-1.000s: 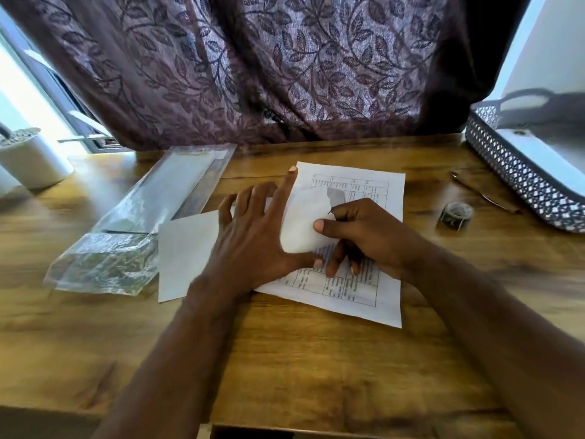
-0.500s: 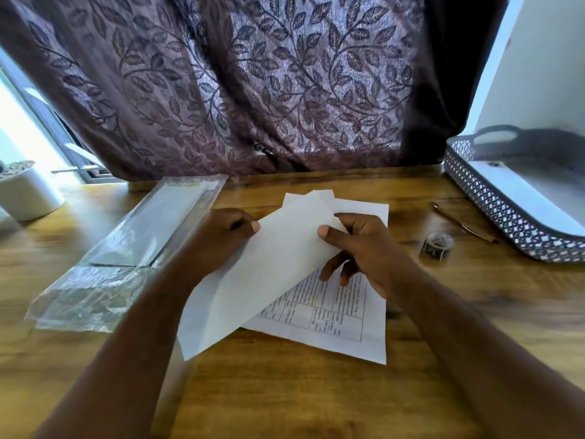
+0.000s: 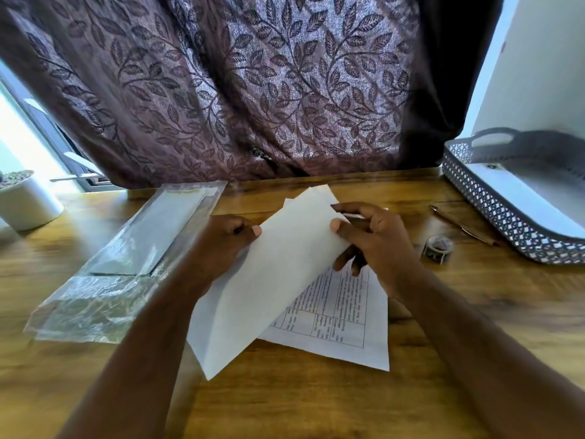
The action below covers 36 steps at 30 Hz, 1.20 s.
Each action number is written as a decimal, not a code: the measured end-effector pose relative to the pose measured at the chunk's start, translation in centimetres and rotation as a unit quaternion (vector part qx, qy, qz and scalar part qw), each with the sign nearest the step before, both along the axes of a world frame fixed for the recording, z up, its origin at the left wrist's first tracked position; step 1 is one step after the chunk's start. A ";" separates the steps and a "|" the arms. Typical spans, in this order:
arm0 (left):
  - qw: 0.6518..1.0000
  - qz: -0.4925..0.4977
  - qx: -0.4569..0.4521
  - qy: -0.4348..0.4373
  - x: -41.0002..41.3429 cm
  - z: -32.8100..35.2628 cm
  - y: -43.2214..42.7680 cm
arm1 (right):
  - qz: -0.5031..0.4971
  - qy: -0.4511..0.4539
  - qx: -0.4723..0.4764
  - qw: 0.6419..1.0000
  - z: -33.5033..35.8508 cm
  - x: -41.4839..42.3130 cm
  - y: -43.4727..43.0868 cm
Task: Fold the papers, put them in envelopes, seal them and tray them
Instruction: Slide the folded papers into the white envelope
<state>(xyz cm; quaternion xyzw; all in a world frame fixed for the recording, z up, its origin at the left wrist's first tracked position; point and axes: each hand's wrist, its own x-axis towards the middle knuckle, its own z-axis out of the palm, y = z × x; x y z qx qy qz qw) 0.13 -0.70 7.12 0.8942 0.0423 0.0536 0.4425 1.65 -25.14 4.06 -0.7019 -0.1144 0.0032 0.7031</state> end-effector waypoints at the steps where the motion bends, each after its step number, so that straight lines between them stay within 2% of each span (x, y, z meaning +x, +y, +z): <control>1: 1.000 0.008 -0.012 0.000 -0.1 0.0 0.1 | -0.050 -0.018 0.017 0.998 0.1 0.1 -0.1; 4: 0.997 0.011 -0.080 -0.013 -0.4 0.1 -0.2 | -0.146 -0.036 0.046 0.988 -0.2 0.8 -0.4; 6: 0.991 0.000 -0.131 -0.019 -0.5 0.1 -0.7 | -0.114 0.022 0.106 0.988 -0.4 1.0 -0.2; 8: 0.986 -0.007 -0.163 -0.024 -0.5 0.1 -1.6 | -0.042 0.094 0.158 0.982 -0.3 0.9 0.1; 10: 0.979 -0.021 -0.201 -0.007 -0.6 -0.2 -2.5 | -0.008 0.123 0.168 0.978 -0.2 0.8 0.3; 15: 0.957 -0.083 -0.266 0.082 0.1 -0.6 -3.3 | -0.003 0.126 0.123 0.984 -0.3 1.0 -0.1; 22: 0.945 -0.050 -0.322 0.034 2.7 -1.6 -4.0 | 0.034 0.152 0.072 0.985 -0.6 1.0 -0.3; 29: 0.938 -0.052 -0.342 0.020 3.8 -3.9 -4.6 | -0.043 0.128 0.097 0.986 -1.4 2.4 -1.0; 36: 0.925 -0.083 -0.370 0.029 4.2 -4.9 -4.1 | -0.035 0.119 0.051 0.991 -1.8 3.8 -0.9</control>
